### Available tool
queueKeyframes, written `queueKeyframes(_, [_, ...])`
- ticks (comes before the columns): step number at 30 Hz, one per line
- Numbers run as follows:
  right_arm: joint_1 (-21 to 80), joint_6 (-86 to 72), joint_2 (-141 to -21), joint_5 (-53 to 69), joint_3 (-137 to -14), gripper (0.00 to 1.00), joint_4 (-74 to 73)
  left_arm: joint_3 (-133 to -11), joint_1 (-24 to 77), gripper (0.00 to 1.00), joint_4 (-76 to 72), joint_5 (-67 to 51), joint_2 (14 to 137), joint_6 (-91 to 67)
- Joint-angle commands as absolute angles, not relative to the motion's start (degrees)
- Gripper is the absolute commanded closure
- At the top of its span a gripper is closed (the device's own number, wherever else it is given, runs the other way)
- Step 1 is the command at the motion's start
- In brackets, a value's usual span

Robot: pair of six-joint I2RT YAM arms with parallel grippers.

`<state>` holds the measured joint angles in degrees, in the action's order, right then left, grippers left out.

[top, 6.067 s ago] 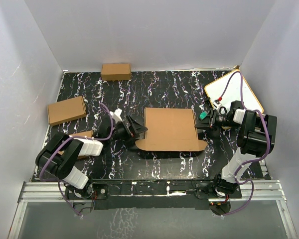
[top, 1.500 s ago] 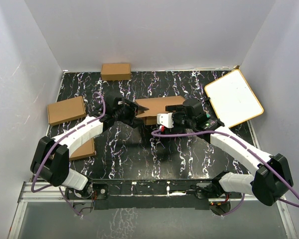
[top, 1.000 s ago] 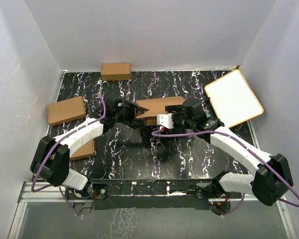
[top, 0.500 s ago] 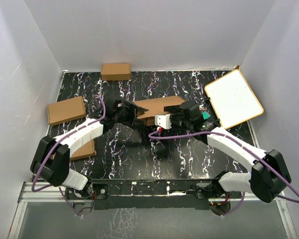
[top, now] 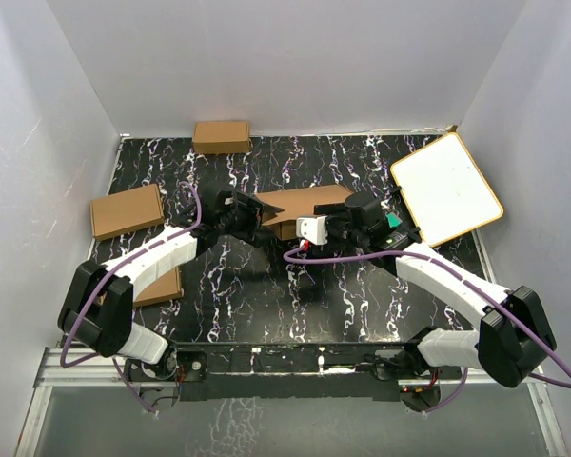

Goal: Fold the paper box

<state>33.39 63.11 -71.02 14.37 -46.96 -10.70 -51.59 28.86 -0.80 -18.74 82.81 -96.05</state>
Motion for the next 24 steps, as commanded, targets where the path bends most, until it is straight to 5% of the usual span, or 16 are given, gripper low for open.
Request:
queueKeyframes(1, [33.7, 60.6, -70.1, 16.6, -48.4, 0.50, -10.4, -51.7, 28.6, 0.62, -4.9, -21.4, 78.7, -97.1])
queueKeyframes(12, [33.7, 58.3, -70.0, 17.8, -48.9, 0.51, -10.8, -50.3, 28.4, 0.44, -6.2, -20.4, 77.1, -97.5])
queueKeyframes(24, [32.6, 54.9, -69.3, 19.7, -49.3, 0.51, -11.4, -47.6, 27.3, 0.07, -3.0, -16.3, 70.7, -96.0])
